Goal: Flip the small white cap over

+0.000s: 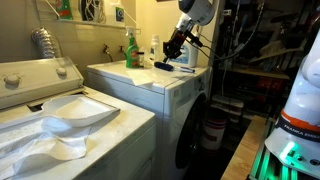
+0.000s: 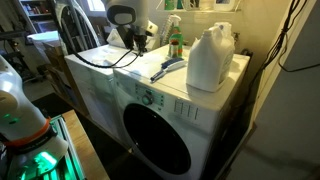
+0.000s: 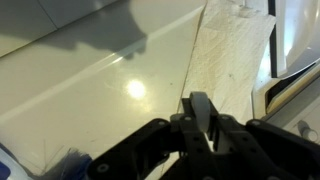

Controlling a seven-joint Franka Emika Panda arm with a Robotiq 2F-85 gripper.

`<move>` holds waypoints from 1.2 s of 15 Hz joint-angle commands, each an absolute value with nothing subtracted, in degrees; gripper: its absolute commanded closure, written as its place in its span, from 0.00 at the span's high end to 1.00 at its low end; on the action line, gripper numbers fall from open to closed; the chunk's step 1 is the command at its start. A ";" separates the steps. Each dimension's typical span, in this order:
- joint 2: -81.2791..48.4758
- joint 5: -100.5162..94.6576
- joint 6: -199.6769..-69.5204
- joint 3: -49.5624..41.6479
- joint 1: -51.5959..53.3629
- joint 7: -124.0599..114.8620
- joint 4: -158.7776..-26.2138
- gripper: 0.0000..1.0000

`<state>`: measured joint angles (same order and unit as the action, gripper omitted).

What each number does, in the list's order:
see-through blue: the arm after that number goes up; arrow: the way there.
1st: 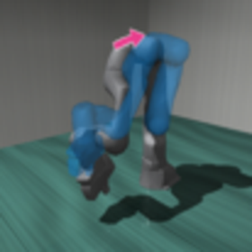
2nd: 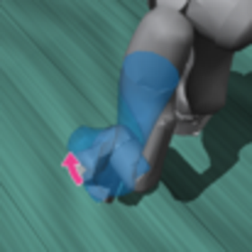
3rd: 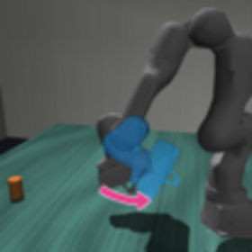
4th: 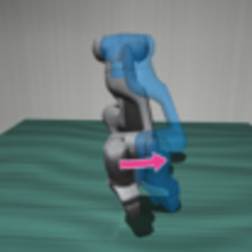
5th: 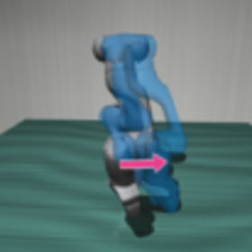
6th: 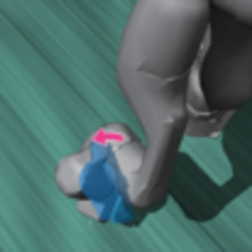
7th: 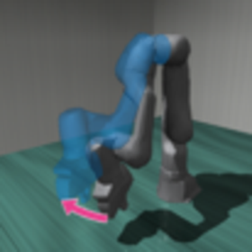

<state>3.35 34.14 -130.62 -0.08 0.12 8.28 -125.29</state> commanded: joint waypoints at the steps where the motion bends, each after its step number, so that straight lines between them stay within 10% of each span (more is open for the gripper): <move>1: 5.62 43.25 -128.59 -2.94 -1.01 18.73 -129.81 0.06; 16: 1.08 53.90 -130.91 -5.17 -3.50 30.35 -134.96 0.05; 18: 0.47 53.02 -131.62 -4.88 -3.40 29.85 -134.74 0.22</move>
<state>1.21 53.58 -129.80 -5.44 -3.27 30.00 -134.15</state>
